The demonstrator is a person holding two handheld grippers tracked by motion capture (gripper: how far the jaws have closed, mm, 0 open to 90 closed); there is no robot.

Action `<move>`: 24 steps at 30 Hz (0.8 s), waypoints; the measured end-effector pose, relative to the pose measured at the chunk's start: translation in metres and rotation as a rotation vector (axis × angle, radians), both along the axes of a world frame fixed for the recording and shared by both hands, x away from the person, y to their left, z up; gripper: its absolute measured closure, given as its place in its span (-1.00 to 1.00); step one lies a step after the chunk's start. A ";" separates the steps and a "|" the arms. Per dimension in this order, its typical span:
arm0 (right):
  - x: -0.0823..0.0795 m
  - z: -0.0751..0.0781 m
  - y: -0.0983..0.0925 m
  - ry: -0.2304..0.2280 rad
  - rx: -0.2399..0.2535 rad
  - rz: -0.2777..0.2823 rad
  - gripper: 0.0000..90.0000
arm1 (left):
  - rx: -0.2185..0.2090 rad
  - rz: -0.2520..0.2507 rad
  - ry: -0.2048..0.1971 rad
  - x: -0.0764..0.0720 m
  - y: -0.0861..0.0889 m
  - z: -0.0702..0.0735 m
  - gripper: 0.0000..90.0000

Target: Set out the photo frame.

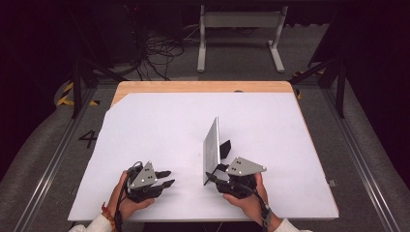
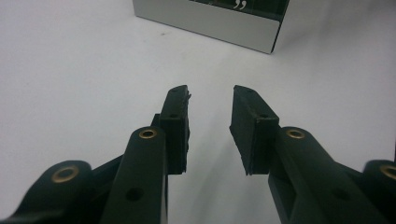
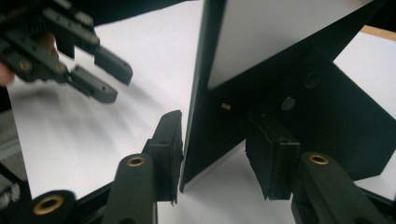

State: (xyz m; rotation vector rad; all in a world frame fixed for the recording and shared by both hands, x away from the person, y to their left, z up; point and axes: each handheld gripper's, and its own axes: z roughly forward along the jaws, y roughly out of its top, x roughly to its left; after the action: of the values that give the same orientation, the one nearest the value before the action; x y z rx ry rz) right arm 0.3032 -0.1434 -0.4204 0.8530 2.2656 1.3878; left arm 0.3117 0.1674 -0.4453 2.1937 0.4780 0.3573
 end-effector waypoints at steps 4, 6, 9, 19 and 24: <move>0.002 0.000 0.003 0.014 0.015 -0.016 0.21 | 0.001 -0.002 0.002 0.000 0.000 0.000 0.47; 0.001 0.000 0.007 0.002 0.011 -0.016 0.24 | -0.003 -0.005 -0.002 0.000 -0.001 0.000 0.46; 0.002 0.000 0.008 -0.002 0.003 -0.017 0.27 | -0.004 -0.004 -0.002 0.000 -0.001 0.000 0.46; 0.006 -0.002 -0.003 0.034 0.031 -0.006 0.34 | -0.025 0.001 -0.019 0.012 -0.003 0.006 0.41; 0.006 -0.002 -0.006 0.036 0.029 -0.001 0.37 | -0.042 0.003 -0.019 0.020 -0.006 0.008 0.38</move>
State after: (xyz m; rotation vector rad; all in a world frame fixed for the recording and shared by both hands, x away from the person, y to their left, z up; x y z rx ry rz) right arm 0.3097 -0.1493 -0.4219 0.8953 2.2759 1.4194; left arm 0.3314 0.1619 -0.4368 2.1474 0.4741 0.3669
